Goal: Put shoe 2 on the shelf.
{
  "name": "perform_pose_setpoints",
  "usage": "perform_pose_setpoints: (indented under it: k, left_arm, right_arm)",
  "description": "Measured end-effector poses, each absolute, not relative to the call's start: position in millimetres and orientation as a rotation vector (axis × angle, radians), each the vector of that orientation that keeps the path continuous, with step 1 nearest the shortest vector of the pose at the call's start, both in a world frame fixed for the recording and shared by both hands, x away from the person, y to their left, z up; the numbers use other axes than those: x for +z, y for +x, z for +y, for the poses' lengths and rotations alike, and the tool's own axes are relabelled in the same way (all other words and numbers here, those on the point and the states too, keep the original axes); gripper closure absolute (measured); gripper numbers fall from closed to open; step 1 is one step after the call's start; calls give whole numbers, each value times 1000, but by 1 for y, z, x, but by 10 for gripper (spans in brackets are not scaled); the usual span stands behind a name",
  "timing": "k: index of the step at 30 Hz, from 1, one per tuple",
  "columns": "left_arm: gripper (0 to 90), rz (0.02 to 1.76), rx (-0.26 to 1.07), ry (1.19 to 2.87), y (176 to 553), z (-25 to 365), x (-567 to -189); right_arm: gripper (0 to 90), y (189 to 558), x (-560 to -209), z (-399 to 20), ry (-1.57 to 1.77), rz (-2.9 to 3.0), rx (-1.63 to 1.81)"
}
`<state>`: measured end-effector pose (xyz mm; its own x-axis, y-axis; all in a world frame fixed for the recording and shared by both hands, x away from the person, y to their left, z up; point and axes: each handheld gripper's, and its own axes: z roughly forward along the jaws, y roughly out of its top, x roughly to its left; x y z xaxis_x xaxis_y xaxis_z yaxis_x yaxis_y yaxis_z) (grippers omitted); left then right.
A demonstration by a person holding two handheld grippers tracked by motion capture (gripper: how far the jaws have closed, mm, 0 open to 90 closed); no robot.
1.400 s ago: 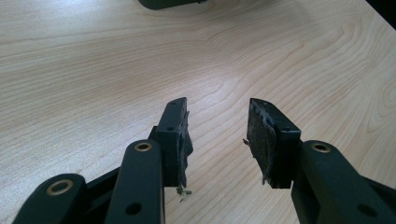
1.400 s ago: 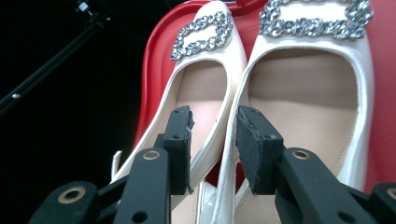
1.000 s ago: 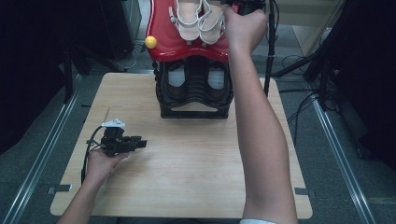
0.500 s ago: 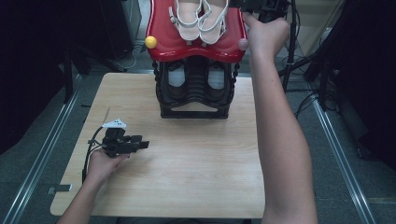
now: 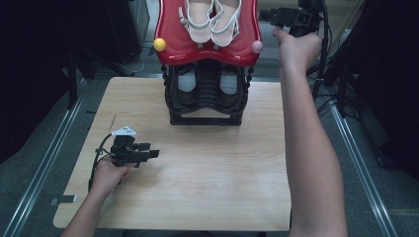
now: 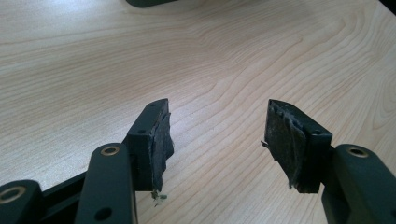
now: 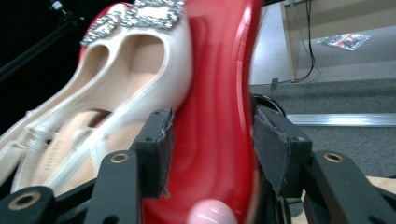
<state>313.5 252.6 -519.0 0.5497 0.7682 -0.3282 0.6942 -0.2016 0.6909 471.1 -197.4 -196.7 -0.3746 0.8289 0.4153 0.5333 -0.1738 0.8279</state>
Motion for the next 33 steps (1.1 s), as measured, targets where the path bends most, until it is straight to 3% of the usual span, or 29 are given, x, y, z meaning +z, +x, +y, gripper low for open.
perform_pose_setpoints:
  k: [33]
  left_arm:
    - [366,1167,139,1942,313,250,-518]
  right_arm:
    - [433,461,-301,-271,1709,1819,1544]
